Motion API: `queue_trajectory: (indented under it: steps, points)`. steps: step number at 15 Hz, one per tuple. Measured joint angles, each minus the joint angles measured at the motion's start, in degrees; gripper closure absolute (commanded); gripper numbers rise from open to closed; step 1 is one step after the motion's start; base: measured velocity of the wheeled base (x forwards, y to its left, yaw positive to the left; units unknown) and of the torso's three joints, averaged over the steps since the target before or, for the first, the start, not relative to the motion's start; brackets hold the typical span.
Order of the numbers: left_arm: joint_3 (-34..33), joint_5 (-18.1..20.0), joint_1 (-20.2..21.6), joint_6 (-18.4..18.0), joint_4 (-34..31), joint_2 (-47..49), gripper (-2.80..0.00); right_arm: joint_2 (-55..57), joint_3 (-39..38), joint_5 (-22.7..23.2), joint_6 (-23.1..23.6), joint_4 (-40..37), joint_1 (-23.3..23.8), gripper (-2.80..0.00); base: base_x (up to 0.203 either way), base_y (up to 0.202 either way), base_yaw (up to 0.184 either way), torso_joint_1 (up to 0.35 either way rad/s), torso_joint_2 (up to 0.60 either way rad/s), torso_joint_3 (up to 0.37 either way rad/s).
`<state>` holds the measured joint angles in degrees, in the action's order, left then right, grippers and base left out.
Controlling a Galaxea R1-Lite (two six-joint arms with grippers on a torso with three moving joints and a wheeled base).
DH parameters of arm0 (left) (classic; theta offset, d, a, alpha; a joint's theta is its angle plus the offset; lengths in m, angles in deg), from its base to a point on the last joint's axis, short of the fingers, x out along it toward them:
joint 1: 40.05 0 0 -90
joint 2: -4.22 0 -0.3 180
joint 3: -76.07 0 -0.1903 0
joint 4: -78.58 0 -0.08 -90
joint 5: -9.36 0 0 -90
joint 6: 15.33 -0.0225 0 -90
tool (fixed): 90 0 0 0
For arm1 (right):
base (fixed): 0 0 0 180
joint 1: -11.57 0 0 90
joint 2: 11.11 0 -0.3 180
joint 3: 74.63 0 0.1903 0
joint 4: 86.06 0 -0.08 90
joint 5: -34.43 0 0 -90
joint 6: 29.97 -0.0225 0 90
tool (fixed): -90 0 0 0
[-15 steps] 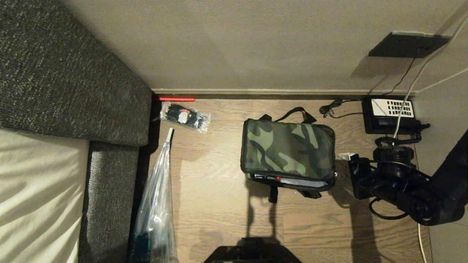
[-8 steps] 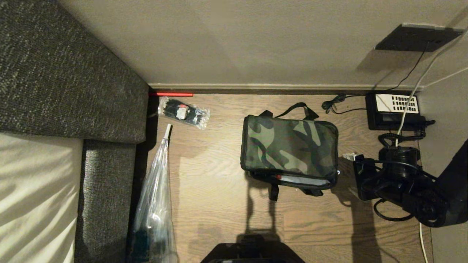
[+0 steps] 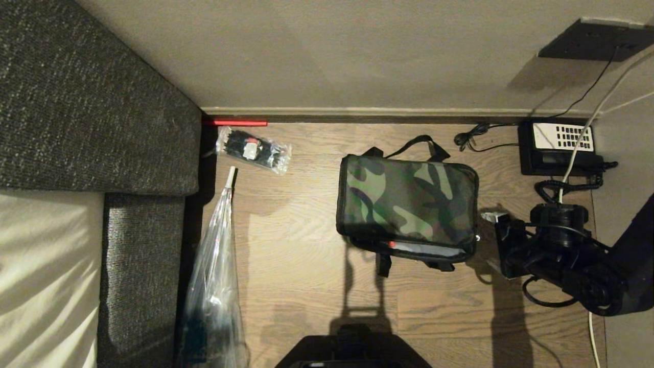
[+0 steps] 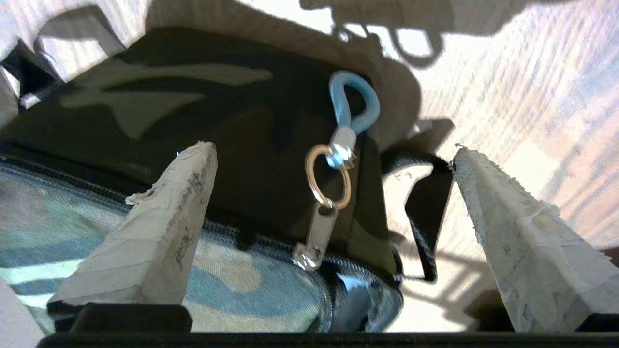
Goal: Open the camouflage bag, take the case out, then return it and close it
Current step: Open the top of the storage box
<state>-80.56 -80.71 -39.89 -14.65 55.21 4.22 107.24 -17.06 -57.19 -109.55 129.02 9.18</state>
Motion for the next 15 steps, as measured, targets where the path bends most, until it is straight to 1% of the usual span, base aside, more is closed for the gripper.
queue_trajectory:
  steps: [4,7,11,13,15]
  points:
    - [0.0,-0.02,0.0,-0.02,0.0,0.0,0.0,1.08,2.06,-0.15,-0.07,-0.22,0.02,-2.8,0.0,0.0,0.0,0.0,0.0,0.0]
    - [0.0,0.01,-0.02,-0.02,0.0,0.0,0.0,2.23,3.53,-1.18,-0.18,-0.09,-0.02,-2.8,0.0,0.0,0.0,0.0,0.0,0.0]
    - [0.0,0.0,0.0,-0.02,-0.02,0.0,0.0,3.43,4.21,-1.66,-0.47,-0.25,-0.14,-2.8,0.0,0.0,0.0,0.0,0.0,0.0]
    - [0.0,-0.02,0.0,0.0,0.0,0.0,0.0,3.79,4.96,-1.68,-3.56,-0.02,-0.11,-2.8,0.0,0.0,0.0,0.0,0.0,0.0]
    - [0.0,0.0,0.0,-0.02,0.0,0.0,0.0,3.84,5.56,-1.68,-4.32,-0.07,-0.2,-2.8,0.0,0.0,0.0,0.0,0.0,0.0]
